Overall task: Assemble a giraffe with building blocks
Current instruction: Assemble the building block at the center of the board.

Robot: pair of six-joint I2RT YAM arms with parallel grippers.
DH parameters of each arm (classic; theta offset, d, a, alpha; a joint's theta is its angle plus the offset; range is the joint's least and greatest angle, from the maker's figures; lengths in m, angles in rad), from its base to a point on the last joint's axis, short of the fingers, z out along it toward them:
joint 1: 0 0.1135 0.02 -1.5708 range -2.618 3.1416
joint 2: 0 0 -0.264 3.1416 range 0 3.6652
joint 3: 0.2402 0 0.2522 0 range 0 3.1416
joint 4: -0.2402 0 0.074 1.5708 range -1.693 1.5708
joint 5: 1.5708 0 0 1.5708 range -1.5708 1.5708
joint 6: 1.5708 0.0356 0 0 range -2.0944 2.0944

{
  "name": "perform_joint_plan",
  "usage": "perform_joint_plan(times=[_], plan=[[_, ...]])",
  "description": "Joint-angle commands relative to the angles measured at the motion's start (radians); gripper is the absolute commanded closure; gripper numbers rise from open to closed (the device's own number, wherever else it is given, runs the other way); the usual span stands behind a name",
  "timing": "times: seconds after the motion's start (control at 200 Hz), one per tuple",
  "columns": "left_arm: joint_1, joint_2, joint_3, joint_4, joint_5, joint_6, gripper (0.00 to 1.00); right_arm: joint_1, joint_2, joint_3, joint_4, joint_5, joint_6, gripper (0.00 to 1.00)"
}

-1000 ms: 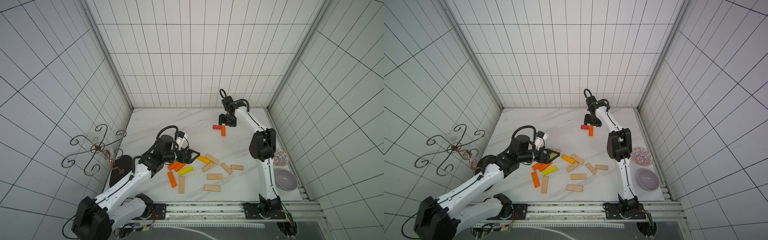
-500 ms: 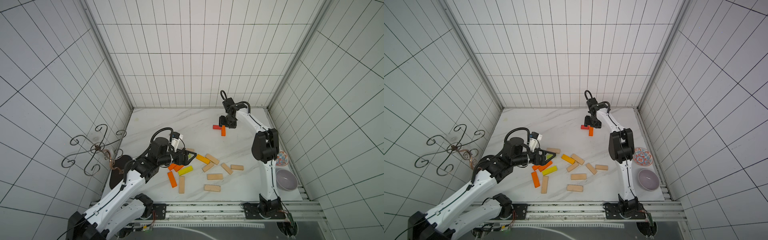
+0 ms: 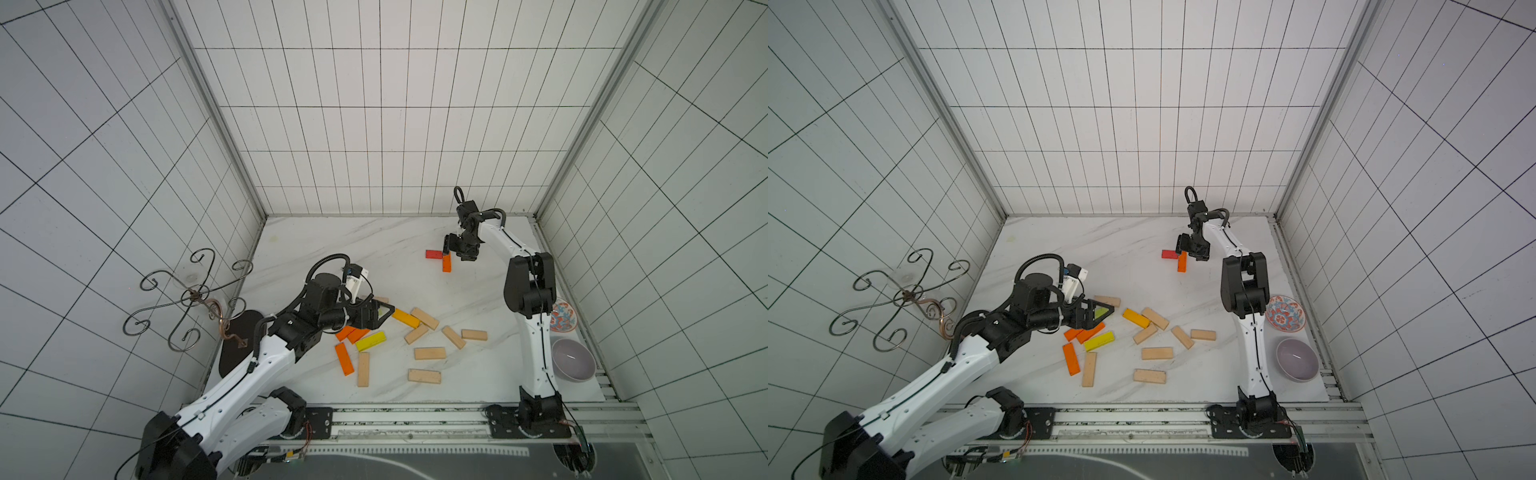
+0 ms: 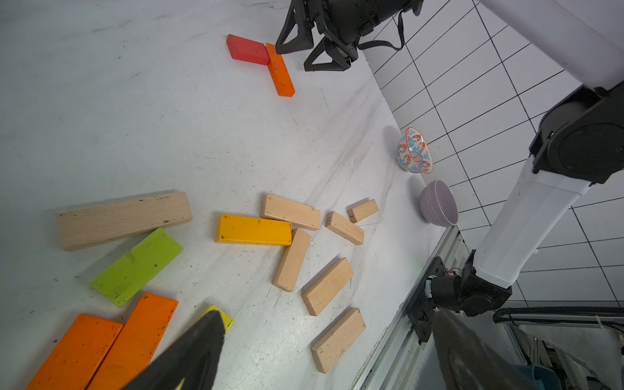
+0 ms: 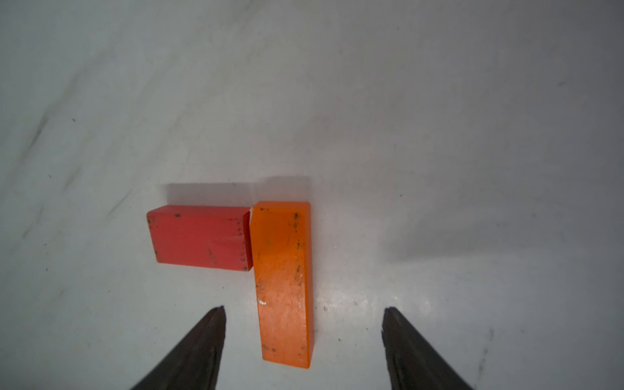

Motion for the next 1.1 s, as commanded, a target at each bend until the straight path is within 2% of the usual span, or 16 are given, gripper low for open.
perform_joint_plan(times=[0.0,0.345,0.555,0.785,0.93,1.094], plan=[[0.001,0.003,-0.004,0.032,0.009,0.003,0.03,-0.008,0.047,0.096,0.009,-0.060,-0.002,0.26],[0.002,0.003,-0.010,0.039,0.011,0.004,0.03,-0.016,0.068,0.094,0.066,-0.126,0.017,0.28],[0.002,0.006,-0.009,0.041,0.012,0.006,0.03,-0.014,0.076,0.086,0.090,-0.168,0.034,0.36],[0.002,0.005,-0.016,0.046,0.012,0.006,0.03,-0.014,0.077,0.086,0.093,-0.156,0.037,0.41],[0.004,0.006,-0.016,0.046,0.014,0.008,0.03,-0.014,0.074,0.087,0.091,-0.141,0.040,0.38],[0.005,0.003,-0.015,0.045,0.014,0.007,0.03,-0.014,0.059,0.123,0.064,-0.105,0.036,0.30]])
